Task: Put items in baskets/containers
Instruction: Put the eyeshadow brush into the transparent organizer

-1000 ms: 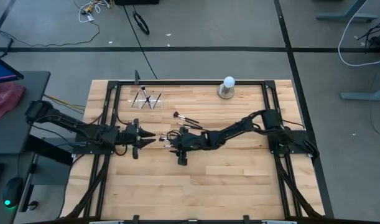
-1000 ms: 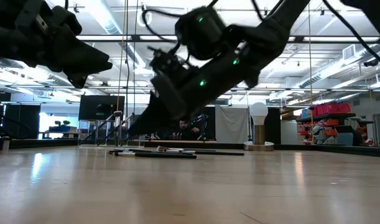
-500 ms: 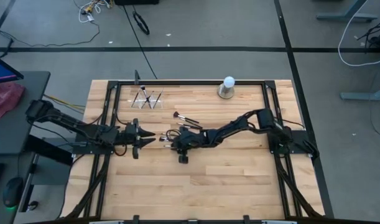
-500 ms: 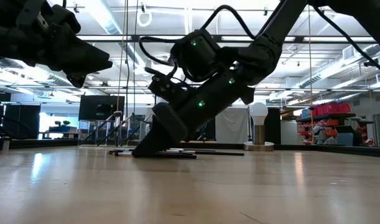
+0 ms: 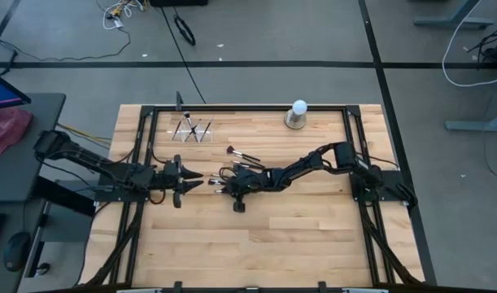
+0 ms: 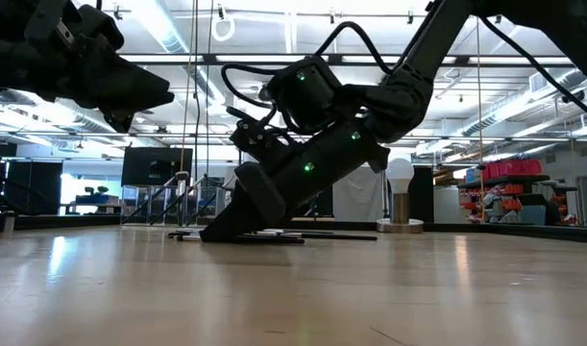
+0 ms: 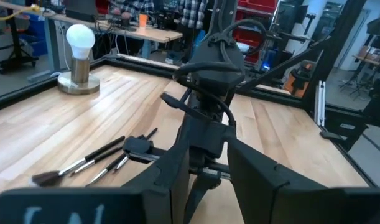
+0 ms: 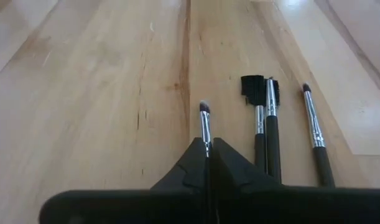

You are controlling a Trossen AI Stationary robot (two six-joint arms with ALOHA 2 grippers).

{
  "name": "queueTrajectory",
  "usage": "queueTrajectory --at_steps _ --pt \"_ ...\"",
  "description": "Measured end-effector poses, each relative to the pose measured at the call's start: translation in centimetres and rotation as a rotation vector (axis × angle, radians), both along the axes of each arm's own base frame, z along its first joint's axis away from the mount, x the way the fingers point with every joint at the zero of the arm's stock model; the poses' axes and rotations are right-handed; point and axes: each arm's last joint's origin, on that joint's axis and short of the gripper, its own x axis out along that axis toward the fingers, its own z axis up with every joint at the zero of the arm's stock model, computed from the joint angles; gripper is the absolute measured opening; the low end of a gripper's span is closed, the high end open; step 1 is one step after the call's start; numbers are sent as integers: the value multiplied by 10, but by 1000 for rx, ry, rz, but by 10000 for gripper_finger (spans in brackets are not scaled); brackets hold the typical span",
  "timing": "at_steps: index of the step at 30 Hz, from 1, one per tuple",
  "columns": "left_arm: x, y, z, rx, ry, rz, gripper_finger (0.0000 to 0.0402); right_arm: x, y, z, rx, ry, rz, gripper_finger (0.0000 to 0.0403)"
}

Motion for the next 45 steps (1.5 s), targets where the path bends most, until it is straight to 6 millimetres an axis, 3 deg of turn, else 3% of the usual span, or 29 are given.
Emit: queueTrajectory --at_steps 9,18,22,26,32,37,45 --pt "-7 -22 11 130 -103 -148 117 -5 29 36 -17 -179 28 6" --pt "-6 -42 6 210 -97 -217 104 -51 56 76 102 -762 89 6" --pt "6 -47 0 224 -130 -223 101 -58 66 87 108 -902 151 6" --pt "22 -51 -7 233 -148 -233 101 -52 77 100 98 -965 180 7" --pt "68 -65 -11 261 -96 -236 101 -41 90 118 44 -1033 206 8" --pt "103 -70 -8 281 -98 -207 101 -43 96 121 38 -1059 225 8" --pt "114 -73 2 326 -181 -283 101 -45 103 122 -9 -1067 207 8"
